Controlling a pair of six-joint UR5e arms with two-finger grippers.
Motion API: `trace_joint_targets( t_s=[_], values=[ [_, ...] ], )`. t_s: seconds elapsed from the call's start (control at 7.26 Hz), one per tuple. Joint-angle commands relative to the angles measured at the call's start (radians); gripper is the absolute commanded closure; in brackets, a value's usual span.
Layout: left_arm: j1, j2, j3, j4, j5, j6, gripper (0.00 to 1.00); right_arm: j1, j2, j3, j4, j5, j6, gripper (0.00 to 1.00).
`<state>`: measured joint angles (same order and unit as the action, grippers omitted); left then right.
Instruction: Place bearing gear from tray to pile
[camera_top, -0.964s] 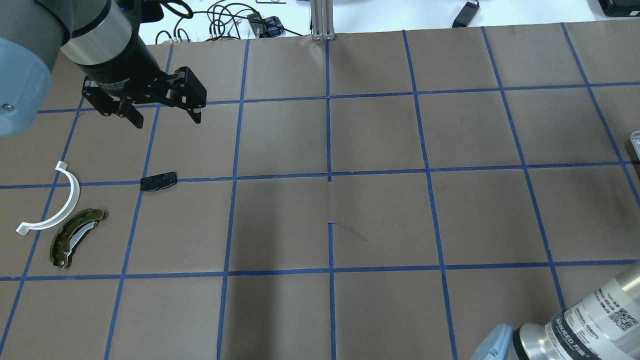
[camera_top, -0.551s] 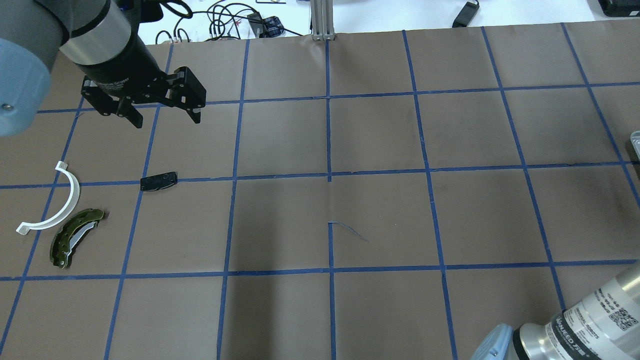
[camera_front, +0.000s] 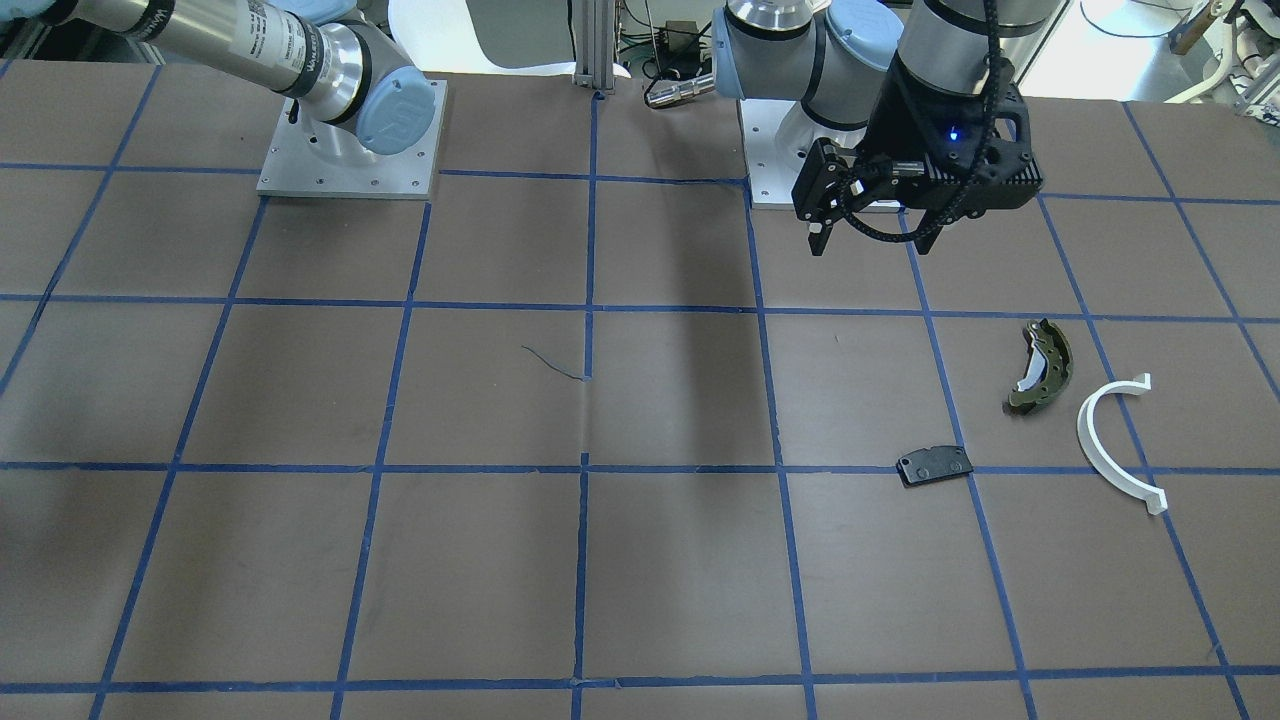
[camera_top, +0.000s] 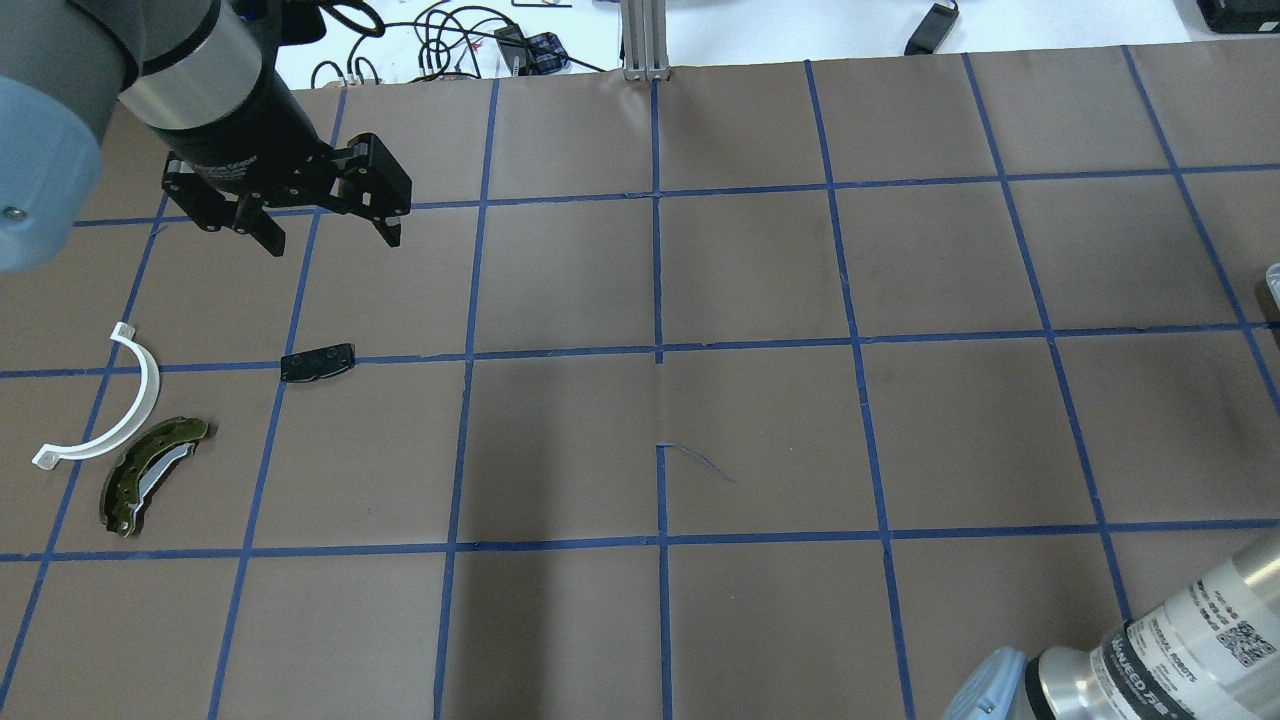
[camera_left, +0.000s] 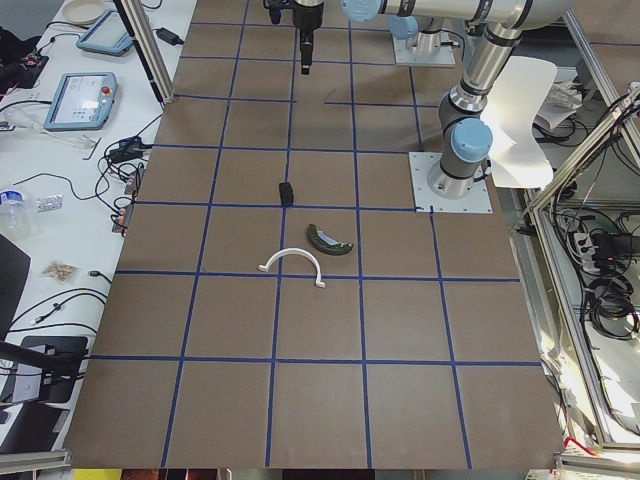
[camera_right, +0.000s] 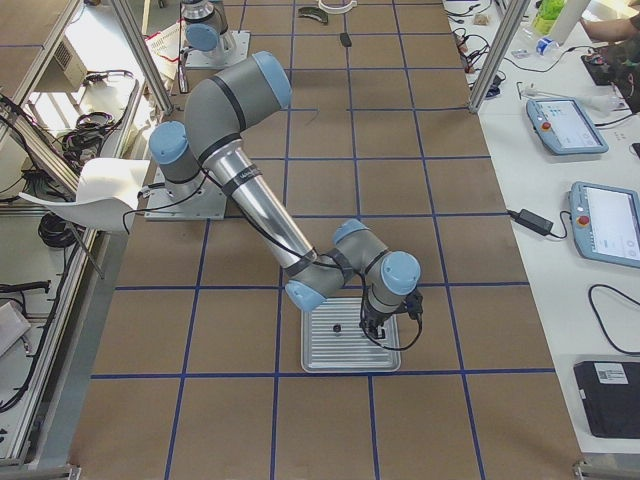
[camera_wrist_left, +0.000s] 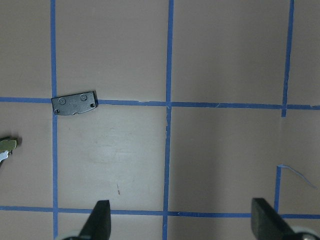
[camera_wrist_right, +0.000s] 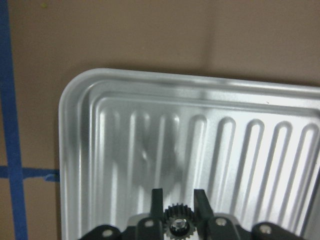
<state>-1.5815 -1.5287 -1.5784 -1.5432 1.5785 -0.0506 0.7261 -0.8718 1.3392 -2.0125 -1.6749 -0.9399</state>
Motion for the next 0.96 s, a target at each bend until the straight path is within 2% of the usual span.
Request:
trace_joint_targets(
  t_s=[0.0,0.41,0.55,0.69,0.83],
  values=[
    [0.0,0.001,0.0,0.0,-0.002,0.0,0.0,0.01,-0.094,0.003,0.154,0.006,0.091,1.0],
    [0.0,0.001,0.0,0.0,0.0,0.0,0.0,0.09,-0.226,0.015,0.39,0.014,0.319,1.0],
    [0.0,0.001,-0.002,0.0,0.0,0.0,0.0,0.139,-0.293,0.05,0.428,0.021,0.413,1.0],
    [0.0,0.002,-0.002,0.0,0.0,0.0,0.0,0.194,-0.387,0.113,0.428,0.07,0.506,1.0],
    [0.0,0.001,-0.002,0.0,0.0,0.0,0.0,0.255,-0.479,0.189,0.426,0.076,0.614,1.0]
  ],
)
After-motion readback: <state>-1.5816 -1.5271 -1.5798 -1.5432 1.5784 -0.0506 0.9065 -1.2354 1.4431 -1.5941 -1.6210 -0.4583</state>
